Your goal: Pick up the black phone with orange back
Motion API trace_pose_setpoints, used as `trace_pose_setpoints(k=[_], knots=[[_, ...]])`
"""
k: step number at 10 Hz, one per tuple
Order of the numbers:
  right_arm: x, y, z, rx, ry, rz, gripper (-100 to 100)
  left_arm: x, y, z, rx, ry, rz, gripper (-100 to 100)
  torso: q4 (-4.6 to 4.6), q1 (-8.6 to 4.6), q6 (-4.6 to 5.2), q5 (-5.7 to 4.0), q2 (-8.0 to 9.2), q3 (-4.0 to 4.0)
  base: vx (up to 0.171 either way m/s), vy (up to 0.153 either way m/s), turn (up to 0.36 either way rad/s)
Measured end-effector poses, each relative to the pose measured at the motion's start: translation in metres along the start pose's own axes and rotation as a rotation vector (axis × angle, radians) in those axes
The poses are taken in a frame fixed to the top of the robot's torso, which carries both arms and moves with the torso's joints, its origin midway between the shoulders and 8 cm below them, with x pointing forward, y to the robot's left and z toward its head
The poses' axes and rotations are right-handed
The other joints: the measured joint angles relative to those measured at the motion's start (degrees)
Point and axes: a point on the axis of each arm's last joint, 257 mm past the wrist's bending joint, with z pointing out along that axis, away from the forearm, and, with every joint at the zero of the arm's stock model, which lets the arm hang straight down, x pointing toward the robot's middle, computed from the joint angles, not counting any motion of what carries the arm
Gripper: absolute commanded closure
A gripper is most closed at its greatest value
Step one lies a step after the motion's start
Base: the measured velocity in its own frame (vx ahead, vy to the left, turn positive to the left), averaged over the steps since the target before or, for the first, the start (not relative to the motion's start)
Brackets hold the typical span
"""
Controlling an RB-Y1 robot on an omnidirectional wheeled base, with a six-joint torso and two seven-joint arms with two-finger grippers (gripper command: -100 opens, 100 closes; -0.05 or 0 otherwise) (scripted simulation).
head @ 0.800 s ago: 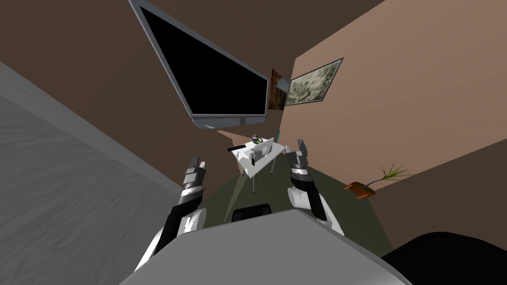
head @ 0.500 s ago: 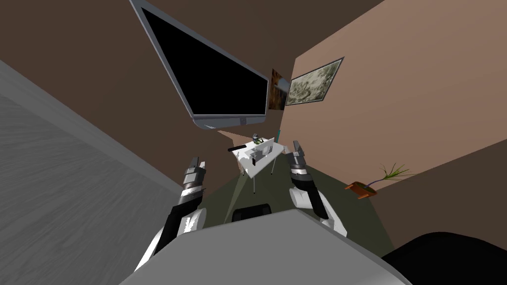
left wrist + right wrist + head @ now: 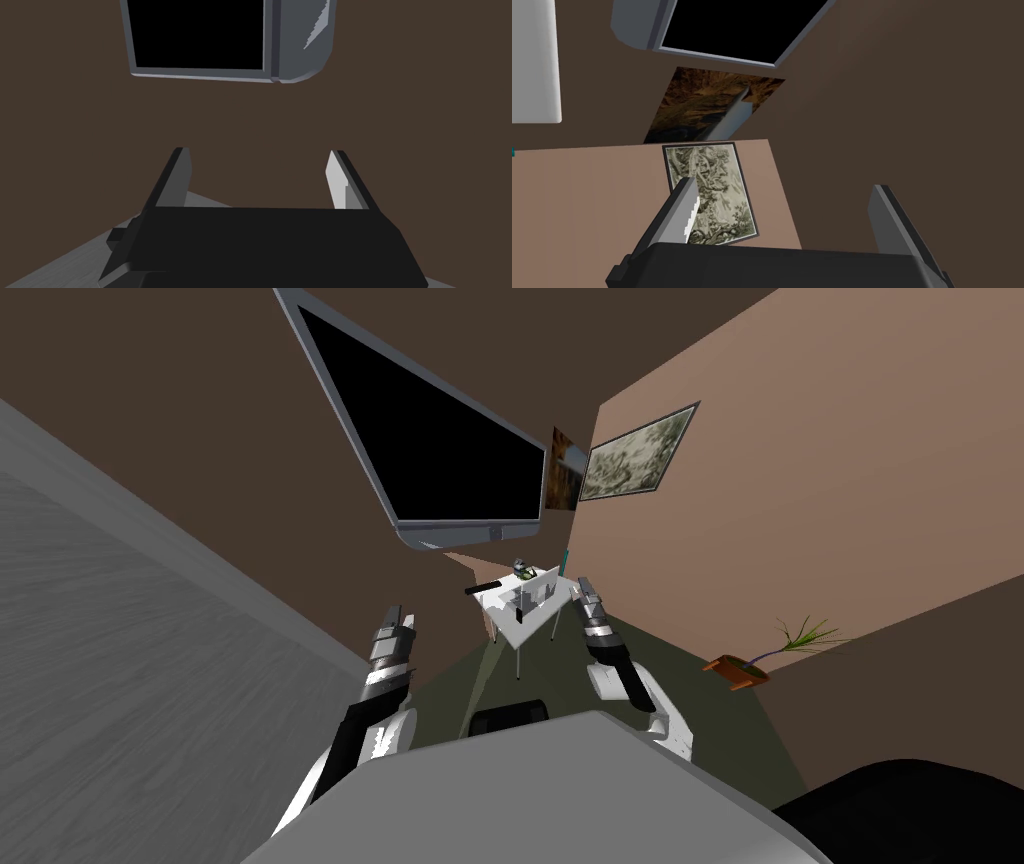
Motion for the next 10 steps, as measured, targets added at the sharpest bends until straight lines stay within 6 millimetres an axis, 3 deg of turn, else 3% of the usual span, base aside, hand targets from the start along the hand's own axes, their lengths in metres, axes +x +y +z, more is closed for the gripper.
trace_pose_setpoints(k=[6,10], knots=[[-0.015,-0.075,-0.004,0.153,0.026,-0.220,-100,0.000,0.000,0.000,0.000,0.000,0.000,0,0.01,0.23,0.01,0.06,0.06,0.04,0.007,0.161,0.000],[-0.025,-0.109,-0.009,0.230,0.034,-0.322,-100,0.000,0.000,0.000,0.000,0.000,0.000,0,0.02,-0.17,0.01,-0.02,0.07,0.04,0.008,0.088,0.001]])
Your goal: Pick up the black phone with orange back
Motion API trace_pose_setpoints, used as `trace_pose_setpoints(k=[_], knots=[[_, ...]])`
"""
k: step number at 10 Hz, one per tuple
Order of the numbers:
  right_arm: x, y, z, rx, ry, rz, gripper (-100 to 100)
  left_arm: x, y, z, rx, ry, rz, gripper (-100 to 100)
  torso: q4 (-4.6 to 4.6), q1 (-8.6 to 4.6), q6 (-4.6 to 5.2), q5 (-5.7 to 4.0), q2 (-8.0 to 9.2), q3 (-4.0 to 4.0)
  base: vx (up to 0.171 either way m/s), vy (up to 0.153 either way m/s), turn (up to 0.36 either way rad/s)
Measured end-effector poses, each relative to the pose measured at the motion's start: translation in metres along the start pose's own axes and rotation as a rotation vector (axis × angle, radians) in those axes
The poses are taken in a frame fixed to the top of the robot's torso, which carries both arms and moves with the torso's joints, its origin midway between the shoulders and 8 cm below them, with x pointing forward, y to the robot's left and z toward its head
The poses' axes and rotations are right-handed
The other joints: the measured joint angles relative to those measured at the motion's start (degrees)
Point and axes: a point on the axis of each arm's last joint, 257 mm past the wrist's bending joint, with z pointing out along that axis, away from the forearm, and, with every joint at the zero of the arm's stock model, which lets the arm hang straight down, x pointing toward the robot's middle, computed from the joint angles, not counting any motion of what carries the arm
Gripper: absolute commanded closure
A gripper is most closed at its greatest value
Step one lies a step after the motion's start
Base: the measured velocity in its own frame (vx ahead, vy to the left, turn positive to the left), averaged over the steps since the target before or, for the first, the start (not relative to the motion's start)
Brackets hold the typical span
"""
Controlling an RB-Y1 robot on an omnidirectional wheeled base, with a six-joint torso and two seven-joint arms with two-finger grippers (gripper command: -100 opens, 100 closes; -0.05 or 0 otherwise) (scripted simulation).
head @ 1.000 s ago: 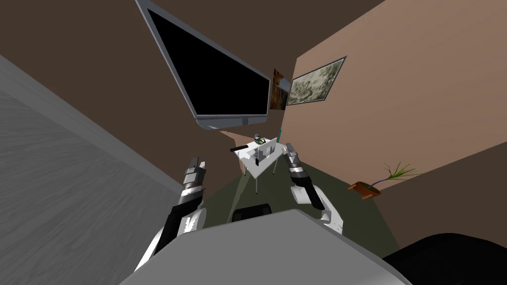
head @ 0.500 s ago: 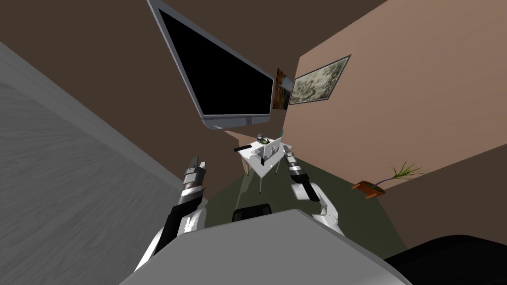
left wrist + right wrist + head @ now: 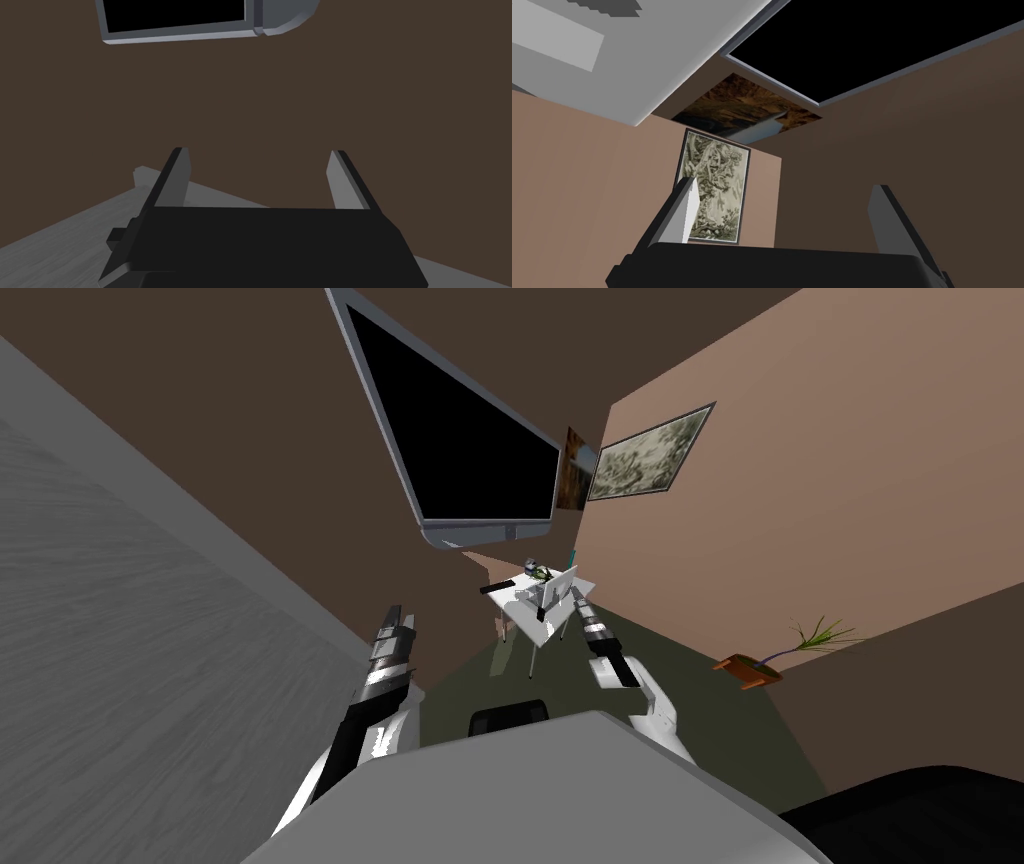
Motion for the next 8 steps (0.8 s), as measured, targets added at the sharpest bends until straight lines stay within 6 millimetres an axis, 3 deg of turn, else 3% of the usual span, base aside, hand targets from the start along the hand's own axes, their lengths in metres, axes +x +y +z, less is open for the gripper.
trace_pose_setpoints(k=[4,8], knots=[[0.003,-0.056,0.005,0.110,0.020,-0.143,-100,0.000,0.000,0.000,0.000,0.000,0.000,0,-0.01,0.47,-0.01,0.10,-0.03,-0.01,0.018,0.183,0.000],[0.002,-0.106,0.004,0.219,0.049,-0.271,-100,0.000,0.000,0.000,0.000,0.000,0.000,0,0.00,0.15,0.00,0.03,-0.02,-0.01,0.013,0.108,0.003]])
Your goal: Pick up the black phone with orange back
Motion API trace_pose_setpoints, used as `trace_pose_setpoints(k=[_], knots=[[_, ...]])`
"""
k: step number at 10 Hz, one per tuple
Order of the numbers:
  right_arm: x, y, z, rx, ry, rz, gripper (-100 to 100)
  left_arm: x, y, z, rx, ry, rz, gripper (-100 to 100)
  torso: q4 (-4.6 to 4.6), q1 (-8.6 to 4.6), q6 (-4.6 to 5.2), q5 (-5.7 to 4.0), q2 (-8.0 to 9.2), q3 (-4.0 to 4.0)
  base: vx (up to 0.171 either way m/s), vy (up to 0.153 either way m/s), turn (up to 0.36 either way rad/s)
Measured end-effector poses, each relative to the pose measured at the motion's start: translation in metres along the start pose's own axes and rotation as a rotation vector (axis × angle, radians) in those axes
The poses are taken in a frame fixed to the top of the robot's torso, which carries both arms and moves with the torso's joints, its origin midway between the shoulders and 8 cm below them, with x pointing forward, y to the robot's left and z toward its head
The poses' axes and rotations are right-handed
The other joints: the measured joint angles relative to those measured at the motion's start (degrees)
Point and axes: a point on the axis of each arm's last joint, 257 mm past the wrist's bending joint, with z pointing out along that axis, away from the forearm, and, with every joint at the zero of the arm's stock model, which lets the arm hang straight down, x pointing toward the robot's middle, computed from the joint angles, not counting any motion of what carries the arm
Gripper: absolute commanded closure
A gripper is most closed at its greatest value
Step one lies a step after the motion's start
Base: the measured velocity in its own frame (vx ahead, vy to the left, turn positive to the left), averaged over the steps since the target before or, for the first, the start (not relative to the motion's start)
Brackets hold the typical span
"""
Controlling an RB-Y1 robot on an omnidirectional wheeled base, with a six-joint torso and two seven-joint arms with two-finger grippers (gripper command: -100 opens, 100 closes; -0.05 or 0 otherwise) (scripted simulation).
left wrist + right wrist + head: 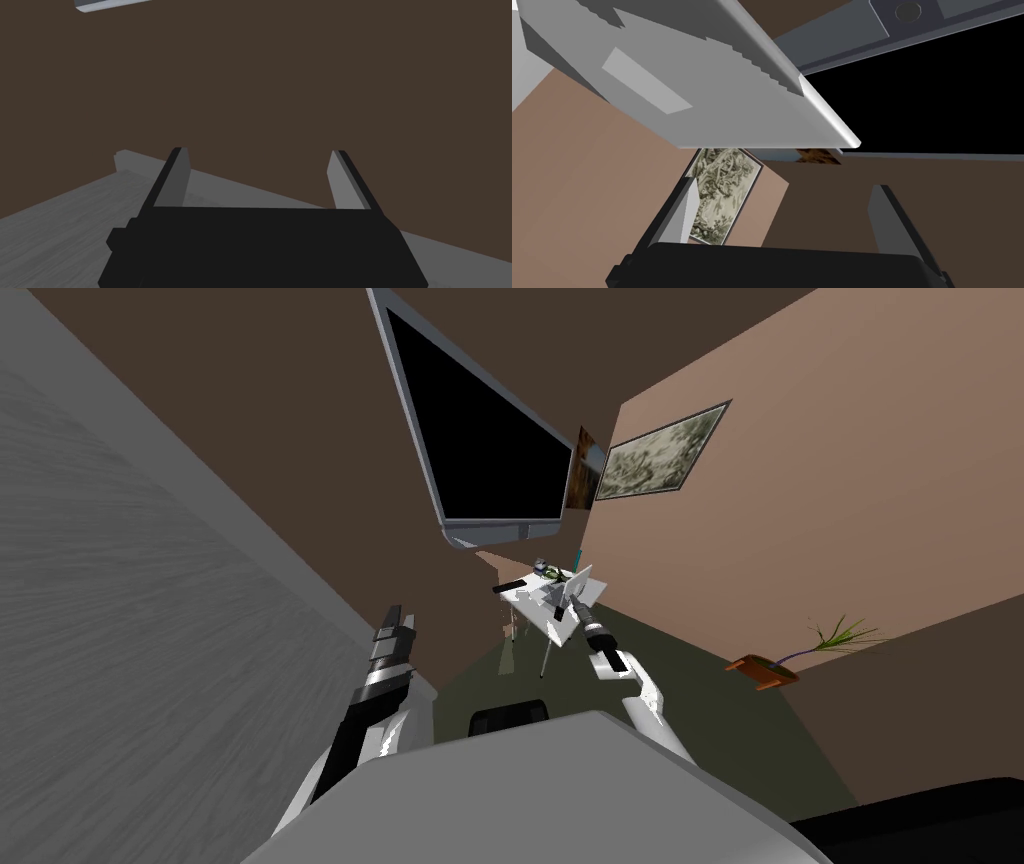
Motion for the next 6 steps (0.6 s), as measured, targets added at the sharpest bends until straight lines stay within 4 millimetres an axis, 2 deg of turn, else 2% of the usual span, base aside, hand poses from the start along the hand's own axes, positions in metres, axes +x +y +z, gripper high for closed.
trace_pose_setpoints(k=[2,5,6], knots=[[0.005,-0.022,0.004,0.044,0.016,-0.048,-100,0.000,0.000,0.000,0.000,0.000,0.000,0,-0.01,0.01,-0.01,0.01,-0.04,-0.03,0.015,0.147,-0.001],[0.010,-0.058,0.010,0.119,0.046,-0.134,-100,0.000,0.000,0.000,0.000,0.000,0.000,0,0.00,-0.10,0.00,-0.01,0.01,0.00,0.017,0.111,0.002],[0.012,-0.074,0.011,0.149,0.058,-0.172,-100,0.000,0.000,0.000,0.000,0.000,0.000,0,-0.01,0.01,0.00,0.00,-0.06,-0.03,0.053,0.151,-0.002]])
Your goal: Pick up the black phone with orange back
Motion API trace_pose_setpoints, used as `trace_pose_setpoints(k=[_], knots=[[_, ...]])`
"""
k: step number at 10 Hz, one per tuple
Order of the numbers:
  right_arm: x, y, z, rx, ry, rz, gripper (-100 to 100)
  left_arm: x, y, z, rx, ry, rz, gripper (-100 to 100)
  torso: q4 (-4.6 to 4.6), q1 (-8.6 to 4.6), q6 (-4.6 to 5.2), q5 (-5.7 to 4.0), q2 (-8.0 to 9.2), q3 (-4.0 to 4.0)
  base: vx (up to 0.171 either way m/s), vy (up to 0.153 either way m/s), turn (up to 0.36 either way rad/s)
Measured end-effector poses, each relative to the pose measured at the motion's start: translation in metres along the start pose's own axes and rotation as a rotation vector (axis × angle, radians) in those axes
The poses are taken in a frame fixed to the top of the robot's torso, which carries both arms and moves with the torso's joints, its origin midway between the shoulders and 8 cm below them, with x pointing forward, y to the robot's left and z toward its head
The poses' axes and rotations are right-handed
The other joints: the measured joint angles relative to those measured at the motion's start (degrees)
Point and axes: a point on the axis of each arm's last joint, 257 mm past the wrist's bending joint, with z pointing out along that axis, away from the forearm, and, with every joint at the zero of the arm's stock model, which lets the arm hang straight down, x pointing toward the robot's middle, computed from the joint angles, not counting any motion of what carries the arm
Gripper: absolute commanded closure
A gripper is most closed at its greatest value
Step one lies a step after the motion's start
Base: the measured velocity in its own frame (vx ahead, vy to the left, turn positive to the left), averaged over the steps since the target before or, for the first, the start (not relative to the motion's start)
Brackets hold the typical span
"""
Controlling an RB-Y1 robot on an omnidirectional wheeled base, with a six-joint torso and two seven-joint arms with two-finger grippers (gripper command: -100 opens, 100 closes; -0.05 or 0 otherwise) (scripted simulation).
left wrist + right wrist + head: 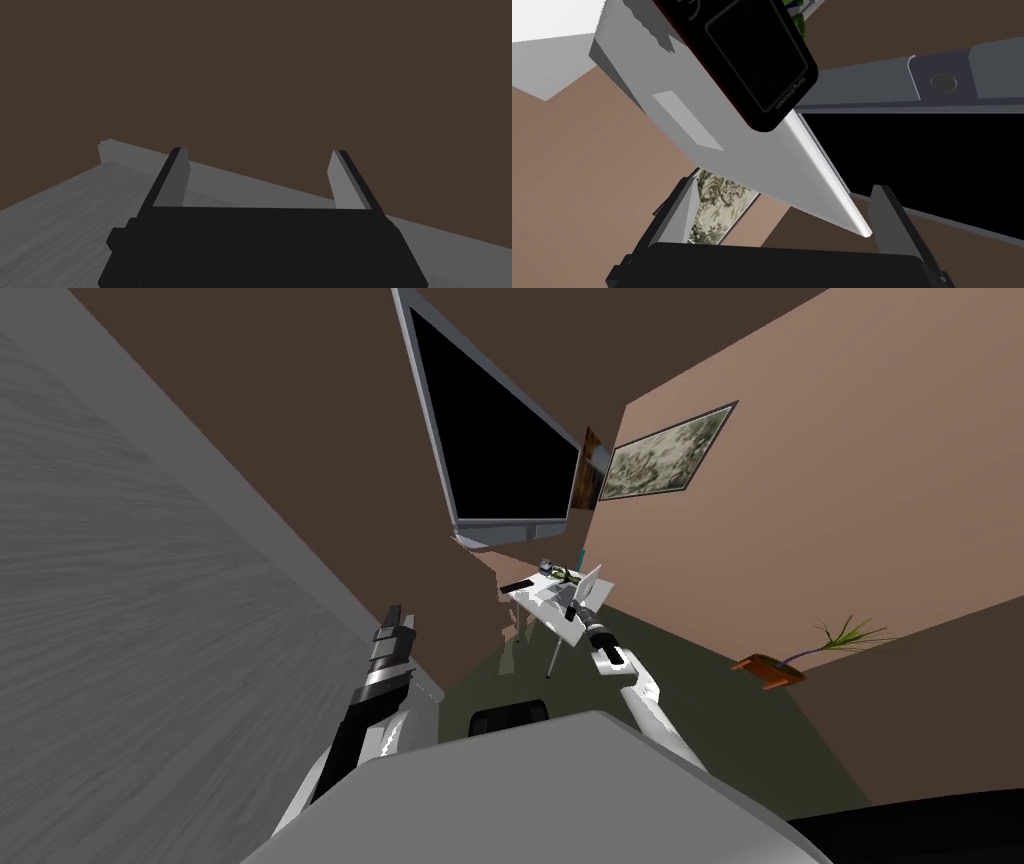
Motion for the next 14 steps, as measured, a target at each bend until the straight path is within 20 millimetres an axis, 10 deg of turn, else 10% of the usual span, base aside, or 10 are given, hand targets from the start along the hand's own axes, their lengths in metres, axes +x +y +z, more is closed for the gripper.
trace_pose_setpoints(k=[4,14], knots=[[0.009,-0.064,0.008,0.132,0.063,-0.170,-100,0.000,0.000,0.000,0.000,0.000,0.000,0,0.01,0.15,0.01,0.05,0.06,0.03,0.023,0.154,0.000],[0.002,-0.154,0.010,0.312,0.160,-0.403,-100,0.000,0.000,0.000,0.000,0.000,0.000,0,0.02,-0.20,0.01,-0.03,0.11,0.06,0.012,0.087,0.001]])
